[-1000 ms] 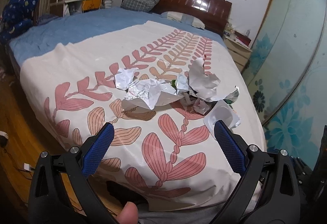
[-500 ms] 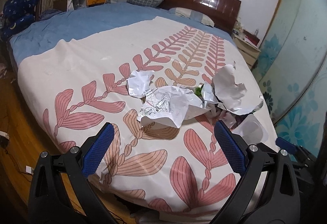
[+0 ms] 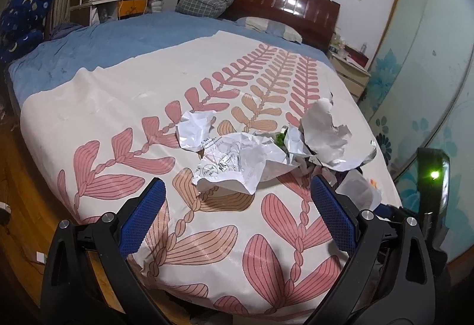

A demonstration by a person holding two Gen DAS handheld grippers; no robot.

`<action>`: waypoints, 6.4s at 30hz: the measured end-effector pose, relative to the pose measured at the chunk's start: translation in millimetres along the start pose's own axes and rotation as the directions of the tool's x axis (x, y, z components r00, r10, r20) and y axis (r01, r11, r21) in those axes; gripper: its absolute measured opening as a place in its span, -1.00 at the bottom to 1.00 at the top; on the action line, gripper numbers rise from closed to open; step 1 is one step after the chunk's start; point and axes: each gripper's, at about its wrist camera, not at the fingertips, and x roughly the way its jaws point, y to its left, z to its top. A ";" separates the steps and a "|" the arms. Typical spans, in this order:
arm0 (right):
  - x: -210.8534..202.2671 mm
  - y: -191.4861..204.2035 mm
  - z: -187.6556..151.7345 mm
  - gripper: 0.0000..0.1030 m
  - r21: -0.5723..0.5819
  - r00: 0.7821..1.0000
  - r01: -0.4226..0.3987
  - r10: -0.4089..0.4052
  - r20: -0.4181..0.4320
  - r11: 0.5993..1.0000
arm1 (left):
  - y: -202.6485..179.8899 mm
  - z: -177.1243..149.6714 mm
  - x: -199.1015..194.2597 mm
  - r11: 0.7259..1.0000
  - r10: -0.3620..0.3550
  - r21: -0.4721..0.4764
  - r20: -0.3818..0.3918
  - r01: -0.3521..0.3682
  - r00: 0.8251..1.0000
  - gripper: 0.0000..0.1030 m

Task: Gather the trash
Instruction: 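Grasp the crumpled white paper with the left tool while the right tool grasps the yogurt cup, then carry paper and yogurt cup to the red basket and release both, then move both open tools back over the bed, then grasp the purple wrapper with the right tool while the left tool grasps white paper, then carry both items to the red basket and open both tools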

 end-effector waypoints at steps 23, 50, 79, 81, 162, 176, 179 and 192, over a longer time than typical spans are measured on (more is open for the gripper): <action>-25.4 -27.6 -20.7 0.21 0.059 0.990 -0.140 0.139 0.024 0.988 | 1.2 2.8 109.6 0.998 0.064 0.019 -0.255 -0.061 0.965 -0.24; -254.3 -383.9 -144.3 0.21 0.322 0.978 0.072 -0.130 0.164 0.944 | -349.8 -51.9 -90.8 0.876 -0.275 0.368 -0.148 0.311 0.950 -0.32; -127.2 -496.1 -343.7 0.64 0.514 0.916 0.325 -0.129 -0.379 0.794 | -506.5 -322.4 72.7 0.718 0.075 0.411 -0.848 0.561 0.525 0.45; -132.4 -496.5 -334.8 0.64 0.512 0.923 0.321 -0.142 -0.358 0.796 | -502.6 -309.5 67.1 0.725 0.041 0.402 -0.836 0.560 0.547 0.45; -64.4 10.5 -59.6 -0.41 -0.026 0.953 -0.302 0.303 0.003 0.953 | 41.0 51.7 122.3 0.997 0.083 0.007 -0.211 -0.083 0.974 0.57; -63.8 5.8 -61.2 -0.40 -0.015 0.951 -0.308 0.308 -0.025 0.951 | 61.6 48.1 137.1 0.979 0.116 -0.132 -0.269 -0.156 0.956 -0.61; -65.0 -3.2 -61.2 -0.40 0.013 0.946 -0.324 0.324 -0.018 0.946 | 54.8 42.3 119.9 0.979 0.116 -0.133 -0.253 -0.153 0.961 -0.66; -182.3 -111.6 -55.4 -0.40 0.095 0.939 -0.310 0.289 0.185 0.946 | -119.4 16.9 -107.9 0.997 -0.076 0.026 0.008 0.076 0.997 -0.68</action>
